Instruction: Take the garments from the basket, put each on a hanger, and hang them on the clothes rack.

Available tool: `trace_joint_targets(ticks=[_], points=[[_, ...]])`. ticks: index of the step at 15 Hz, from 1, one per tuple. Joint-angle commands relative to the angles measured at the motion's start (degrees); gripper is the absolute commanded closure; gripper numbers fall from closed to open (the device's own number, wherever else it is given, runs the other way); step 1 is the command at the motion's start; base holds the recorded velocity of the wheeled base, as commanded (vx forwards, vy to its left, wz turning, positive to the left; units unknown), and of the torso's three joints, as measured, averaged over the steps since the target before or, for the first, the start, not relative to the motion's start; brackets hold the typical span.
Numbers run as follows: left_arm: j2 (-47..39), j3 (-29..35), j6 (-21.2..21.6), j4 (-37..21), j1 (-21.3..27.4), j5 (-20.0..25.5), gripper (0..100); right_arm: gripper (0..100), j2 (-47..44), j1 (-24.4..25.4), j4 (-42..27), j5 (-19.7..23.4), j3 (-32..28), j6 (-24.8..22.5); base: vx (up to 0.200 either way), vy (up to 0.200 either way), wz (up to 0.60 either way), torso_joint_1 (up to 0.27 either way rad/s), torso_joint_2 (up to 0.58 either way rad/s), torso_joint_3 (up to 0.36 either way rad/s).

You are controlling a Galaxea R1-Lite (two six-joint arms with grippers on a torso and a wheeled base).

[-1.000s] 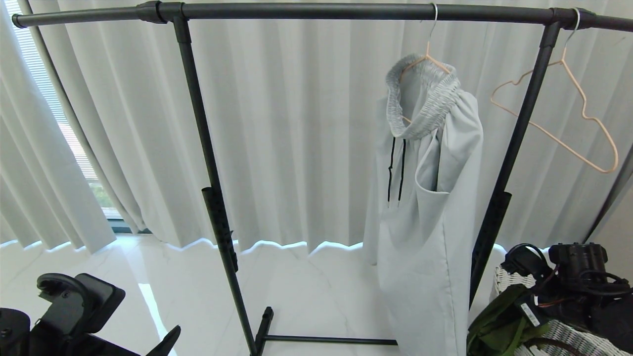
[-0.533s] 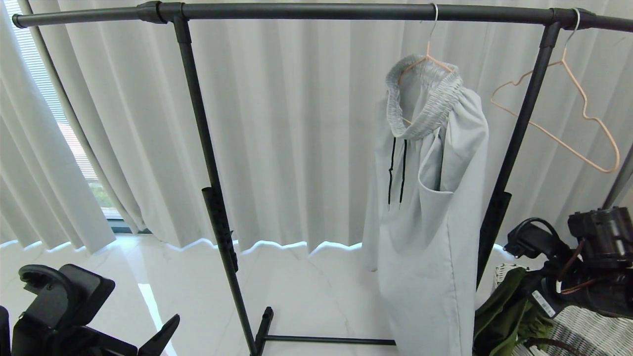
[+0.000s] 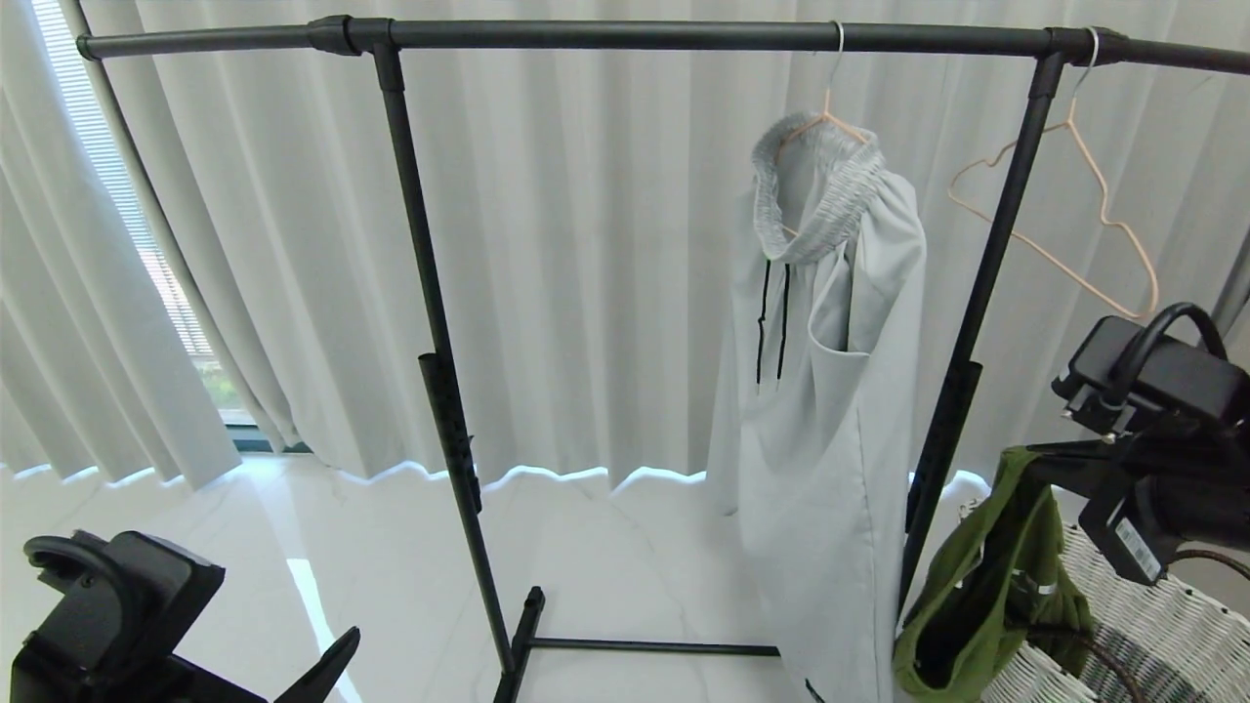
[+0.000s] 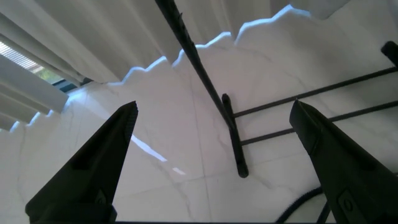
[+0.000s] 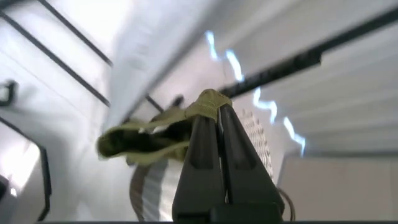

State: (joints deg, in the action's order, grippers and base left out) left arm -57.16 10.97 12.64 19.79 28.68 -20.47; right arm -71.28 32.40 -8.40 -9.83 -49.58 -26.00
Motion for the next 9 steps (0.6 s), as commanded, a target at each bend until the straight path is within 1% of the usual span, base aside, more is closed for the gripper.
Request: trace_joint_targets(ticks=[1, 2, 4, 5, 6, 8, 9], points=[[0.12, 0.01, 0.01, 0.08, 0.41, -0.01, 0, 100, 0.61, 2.40, 0.05, -0.02, -1.40, -0.01, -0.200, 0.000, 0.00, 0.002, 0.01, 0.007], [0.21, 0.01, -0.07, 0.08, 1.29, -0.01, 0, 100, 0.17, 4.25, 0.23, 0.07, -2.10, 0.07, 0.000, 0.000, 0.00, 0.000, 0.00, 0.000], [0.47, 0.37, -0.25, 0.08, 3.31, 1.13, 0, 100, -0.70, 6.62, 0.40, 0.16, -3.42, 2.10, 0.000, 0.000, 0.00, 0.000, 0.00, 0.000], [0.47, 1.51, -0.42, 0.17, 6.65, 4.74, 0, 100, -1.58, 9.78, 0.49, 0.16, -4.91, 5.44, 0.000, 0.000, 0.00, 0.000, 0.00, 0.000], [-0.06, 2.92, -0.60, 0.08, 8.67, 8.51, 0, 100, -2.46, 12.69, 0.40, 0.07, -6.14, 8.07, 0.000, 0.000, 0.00, 0.000, 0.00, 0.000], [-3.31, 6.78, -1.57, 0.08, 10.60, 14.84, 0, 100, -3.96, 16.29, 0.49, 0.16, -8.08, 9.74, 0.000, 0.000, 0.00, 0.000, 0.00, 0.000], [-5.68, 9.42, -2.18, 0.17, 11.75, 15.72, 0, 100, -4.66, 17.52, 0.58, 0.16, -9.13, 10.09, 0.000, 0.000, 0.00, 0.000, 0.00, 0.000]])
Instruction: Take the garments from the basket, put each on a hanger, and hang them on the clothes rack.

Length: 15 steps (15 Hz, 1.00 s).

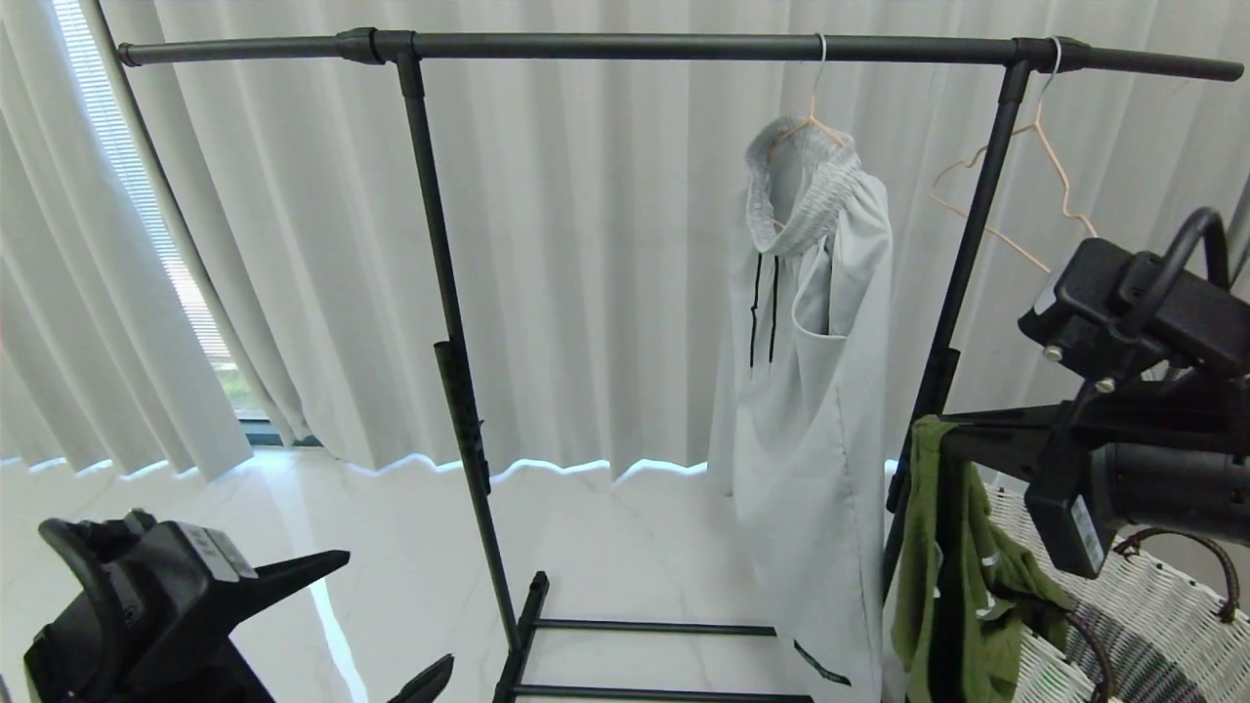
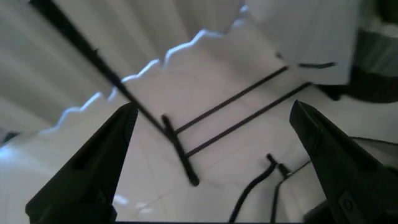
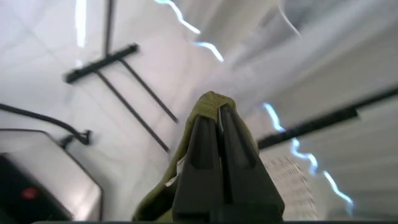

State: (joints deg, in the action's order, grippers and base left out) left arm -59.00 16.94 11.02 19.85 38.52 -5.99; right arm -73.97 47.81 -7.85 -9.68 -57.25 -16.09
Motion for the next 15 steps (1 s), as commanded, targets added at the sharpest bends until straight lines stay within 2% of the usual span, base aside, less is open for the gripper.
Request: trace_joint_targets(ticks=[1, 3, 5, 6, 7, 9, 12, 15], points=[[-6.30, 5.91, -0.74, 0.10, 3.40, 1.33, 0, 100, -3.02, 2.90, 0.64, 0.10, -2.52, 0.71, 0.000, 0.000, 0.00, 0.000, 0.00, 0.000], [-12.72, 10.48, -1.62, 1.51, 7.18, 1.85, 0, 100, -4.87, 4.66, 2.67, 0.10, -4.45, 2.91, 0.000, 0.000, 0.00, 0.000, 0.00, 0.000], [-19.75, 16.19, -11.11, 3.44, 11.93, 2.03, 0, 100, -5.83, 5.63, 3.98, 0.10, -5.24, 3.96, 0.000, 0.000, 0.00, 0.000, 0.00, 0.000], [-24.76, 20.06, -18.93, 3.97, 15.18, 1.85, 0, 100, -6.01, 6.07, 4.86, 0.10, -5.33, 4.23, 0.000, 0.000, 0.00, 0.000, 0.00, 0.000], [-27.83, 21.81, -22.53, 4.32, 16.76, 2.03, 0, 100, -6.01, 6.24, 4.95, 0.10, -5.42, 4.58, 0.000, 0.000, 0.00, 0.000, 0.00, 0.000], [-32.23, 23.22, -24.12, 5.73, 18.96, 2.29, 0, 100, -5.74, 6.42, 5.04, 0.10, -5.59, 5.28, 0.000, 0.000, 0.00, 0.000, 0.00, 0.000], [-41.54, 23.40, -24.56, 12.76, 19.31, 5.81, 0, 100, -5.48, 6.59, 5.04, 0.19, -6.39, 5.72, 0.000, 0.000, 0.00, 0.000, 0.00, 0.000], [-48.49, 23.75, -27.46, 20.41, 18.43, 5.72, 0, 100, -5.48, 7.30, 5.21, 0.19, -6.47, 7.13, 0.000, 0.000, 0.00, 0.000, 0.00, 0.000]])
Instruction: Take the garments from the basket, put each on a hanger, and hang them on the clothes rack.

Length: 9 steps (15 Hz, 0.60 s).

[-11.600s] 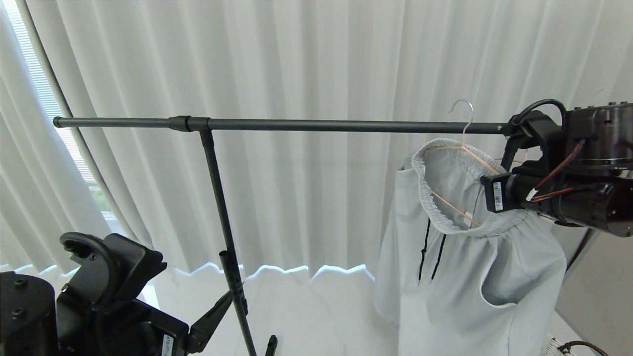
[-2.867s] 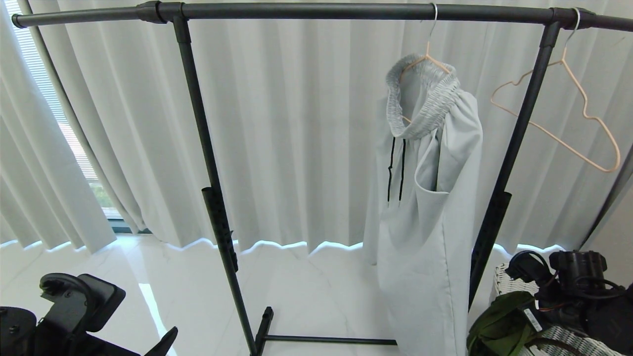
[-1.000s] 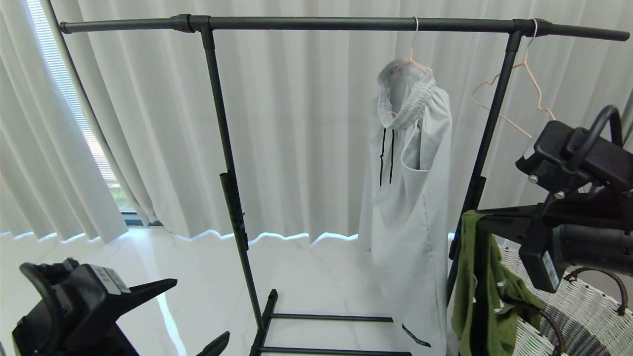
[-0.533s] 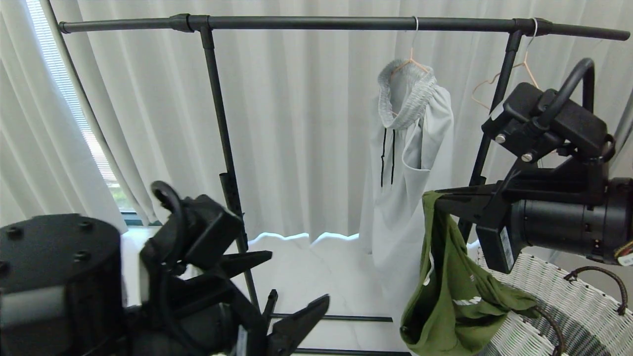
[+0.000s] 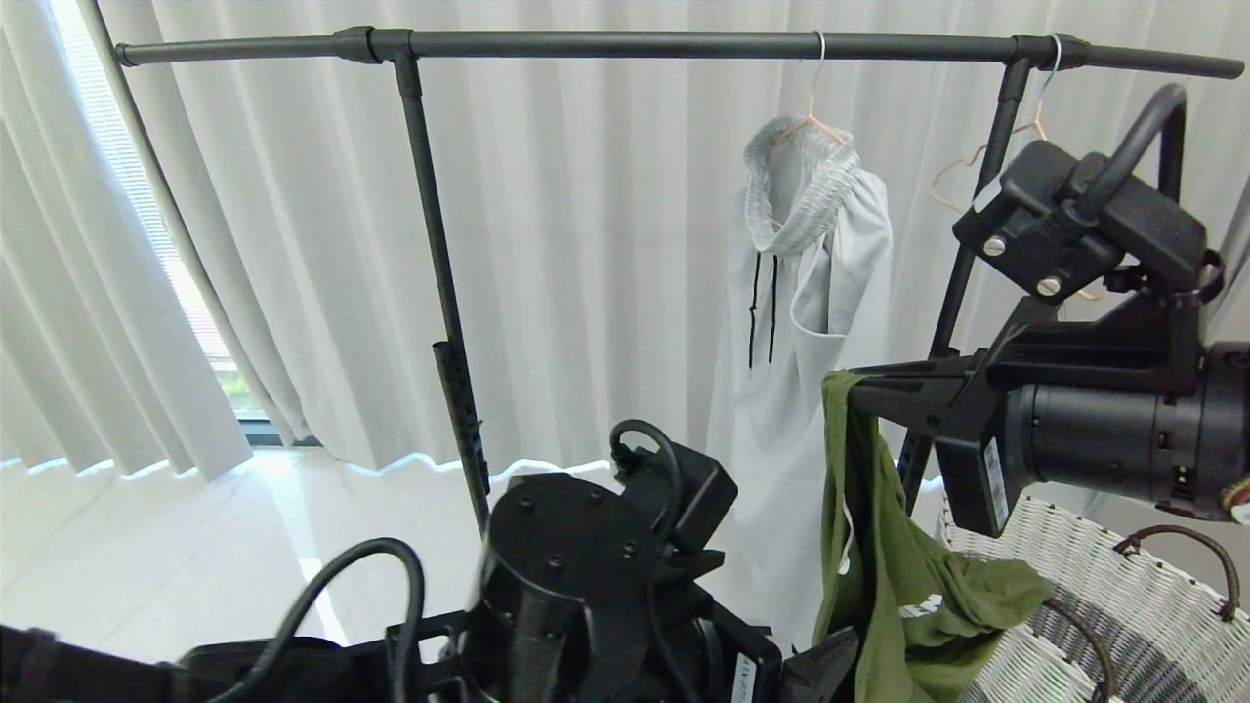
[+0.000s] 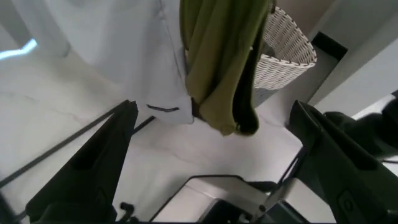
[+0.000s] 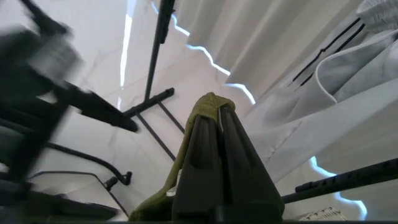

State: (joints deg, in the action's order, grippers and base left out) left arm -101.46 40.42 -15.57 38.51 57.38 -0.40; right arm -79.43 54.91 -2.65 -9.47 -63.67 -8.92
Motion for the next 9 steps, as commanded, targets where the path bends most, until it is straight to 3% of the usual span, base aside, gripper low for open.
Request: trace_joint_targets(ticks=[1, 9], points=[[-7.96, 0.45, -1.31, 4.03, -0.60, 0.05, 0, 100, -0.02, 0.20, 0.10, -0.02, -0.05, 0.22, 0.000, 0.000, 0.00, 0.000, 0.00, 0.000], [-12.62, -2.81, -2.98, 7.90, -5.09, -1.44, 0, 100, -0.28, 0.03, 0.10, 0.24, -0.05, 0.40, 0.000, 0.000, 0.00, 0.000, 0.00, 0.000]])
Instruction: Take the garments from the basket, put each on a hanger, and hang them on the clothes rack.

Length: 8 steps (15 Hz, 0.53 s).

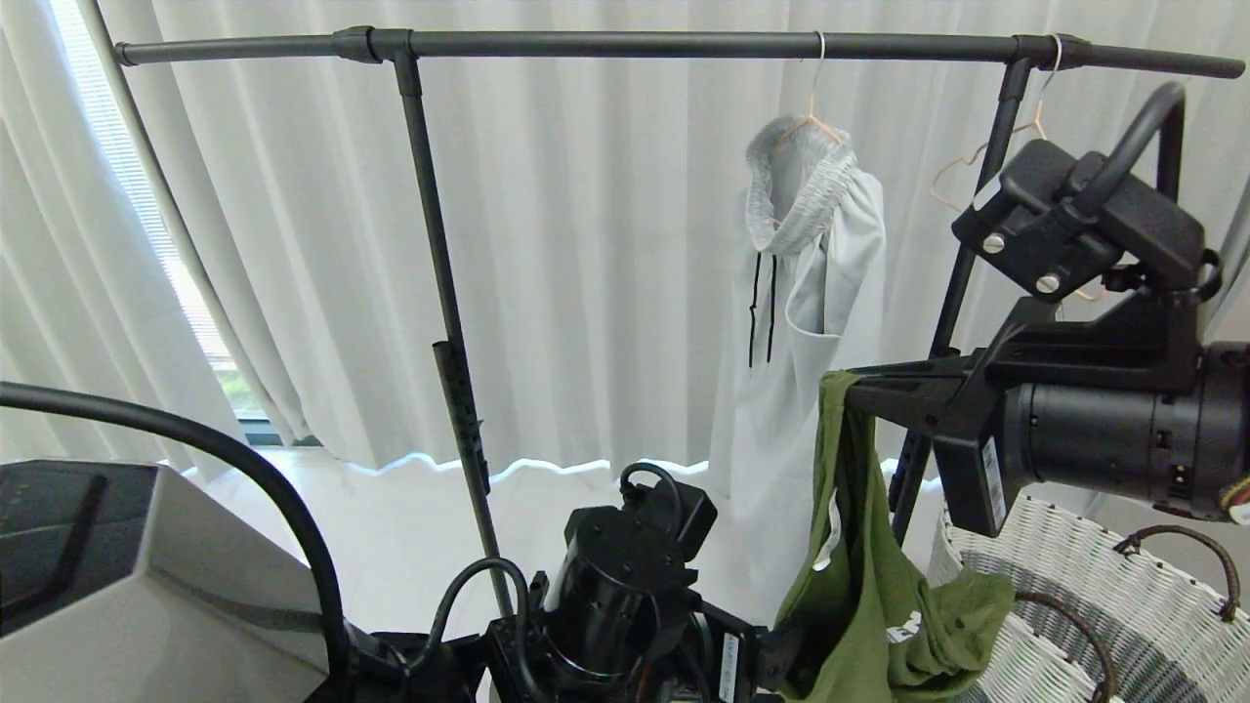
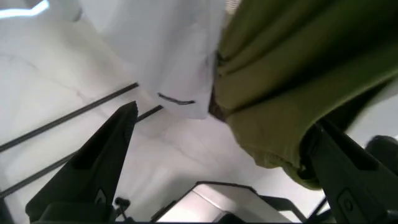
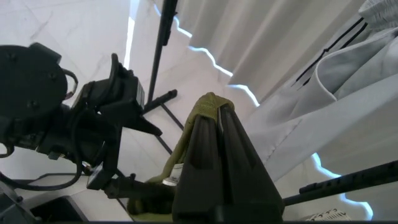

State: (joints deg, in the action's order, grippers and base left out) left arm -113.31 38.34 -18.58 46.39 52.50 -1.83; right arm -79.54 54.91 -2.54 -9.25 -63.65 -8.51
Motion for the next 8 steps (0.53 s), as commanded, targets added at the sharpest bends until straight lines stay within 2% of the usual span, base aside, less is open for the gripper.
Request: trace_joint_targets(ticks=[1, 3, 4, 6, 8], points=[[-1.21, -2.30, 0.21, 0.11, -0.12, -0.81, 0, 100, -0.17, -0.06, -0.01, 0.02, -0.07, -0.10, 0.000, 0.000, 0.00, 0.000, 0.00, 0.000], [-1.21, -5.91, 0.56, 0.64, 0.05, -1.51, 0, 100, -0.09, -0.15, -0.01, 0.02, -0.07, -0.10, 0.000, 0.000, 0.00, 0.000, 0.00, 0.000], [-1.03, -7.84, 0.56, 2.48, 0.14, -1.60, 100, 100, 0.09, -0.15, -0.01, 0.02, -0.07, -0.10, 0.000, 0.000, 0.00, 0.000, 0.00, 0.000], [-1.03, -11.09, 1.35, 6.79, 0.14, -1.77, 100, 100, 0.09, -1.03, -0.01, 0.02, 0.01, -0.10, 0.000, 0.000, 0.00, 0.000, 0.00, 0.000], [-0.86, -17.86, 3.55, 13.47, 0.14, -6.70, 100, 100, 0.18, -3.49, -0.01, -0.06, 0.72, -0.10, 0.000, 0.000, 0.00, 0.000, 0.00, 0.000]])
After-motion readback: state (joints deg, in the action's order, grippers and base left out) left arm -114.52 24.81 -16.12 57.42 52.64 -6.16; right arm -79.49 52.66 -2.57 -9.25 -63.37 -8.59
